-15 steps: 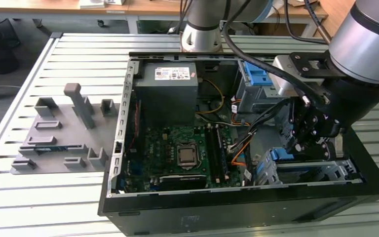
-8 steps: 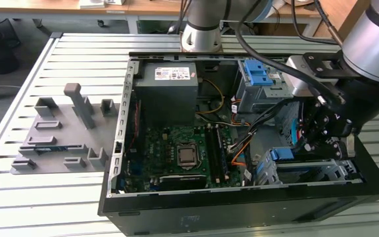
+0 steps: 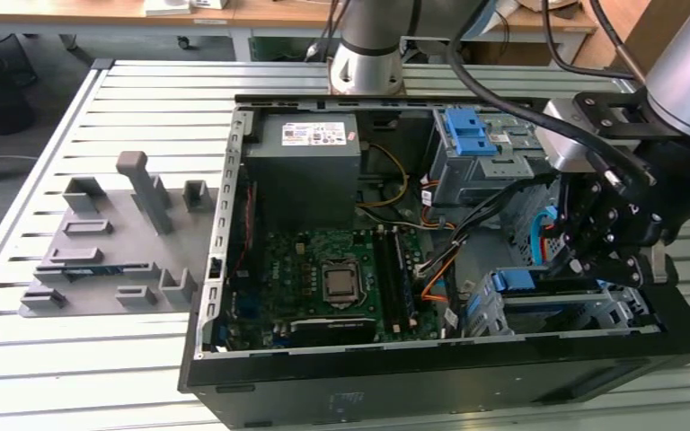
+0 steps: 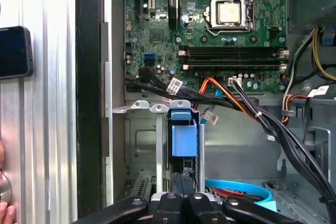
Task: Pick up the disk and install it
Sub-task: 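Insert the first disk wire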
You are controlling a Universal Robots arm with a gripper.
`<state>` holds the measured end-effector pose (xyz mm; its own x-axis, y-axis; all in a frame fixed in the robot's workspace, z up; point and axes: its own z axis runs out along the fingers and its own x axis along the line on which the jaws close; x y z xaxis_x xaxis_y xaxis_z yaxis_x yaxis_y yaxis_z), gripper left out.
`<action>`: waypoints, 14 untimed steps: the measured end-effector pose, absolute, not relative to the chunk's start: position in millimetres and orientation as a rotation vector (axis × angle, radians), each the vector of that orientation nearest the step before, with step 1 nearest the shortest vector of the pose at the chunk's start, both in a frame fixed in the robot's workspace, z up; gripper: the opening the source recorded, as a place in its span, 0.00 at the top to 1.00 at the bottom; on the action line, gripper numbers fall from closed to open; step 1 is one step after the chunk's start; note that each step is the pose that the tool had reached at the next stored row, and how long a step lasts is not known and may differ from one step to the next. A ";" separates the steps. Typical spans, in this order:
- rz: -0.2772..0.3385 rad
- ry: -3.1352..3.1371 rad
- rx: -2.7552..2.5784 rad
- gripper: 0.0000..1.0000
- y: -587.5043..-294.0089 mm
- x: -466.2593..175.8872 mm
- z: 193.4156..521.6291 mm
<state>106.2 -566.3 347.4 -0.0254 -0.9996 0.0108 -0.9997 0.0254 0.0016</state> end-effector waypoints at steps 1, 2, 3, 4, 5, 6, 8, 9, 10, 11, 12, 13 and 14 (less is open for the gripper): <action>0.010 -2.243 2.187 0.89 -566.4 106.3 348.1; 0.010 -2.243 2.187 0.89 -566.3 106.4 349.0; 0.010 -2.243 2.187 0.89 -566.3 106.6 349.9; 0.010 -2.243 2.187 0.89 -566.3 107.1 350.9; 0.010 -2.243 2.187 0.89 -566.3 107.9 351.3; 0.010 -2.243 2.187 0.89 -566.1 109.2 351.4; 0.010 -2.243 2.187 0.89 -565.4 114.7 351.4; 0.010 -2.243 2.187 0.89 -565.1 118.1 351.5; 0.010 -2.243 2.187 0.89 -564.7 121.4 351.4; 0.010 -2.243 2.187 0.89 -564.4 124.3 351.5; 0.010 -2.243 2.187 0.89 -564.3 125.9 351.5; 0.010 -2.243 2.187 0.89 -564.1 126.5 351.8; 0.010 -2.243 2.187 0.89 -564.0 126.7 352.5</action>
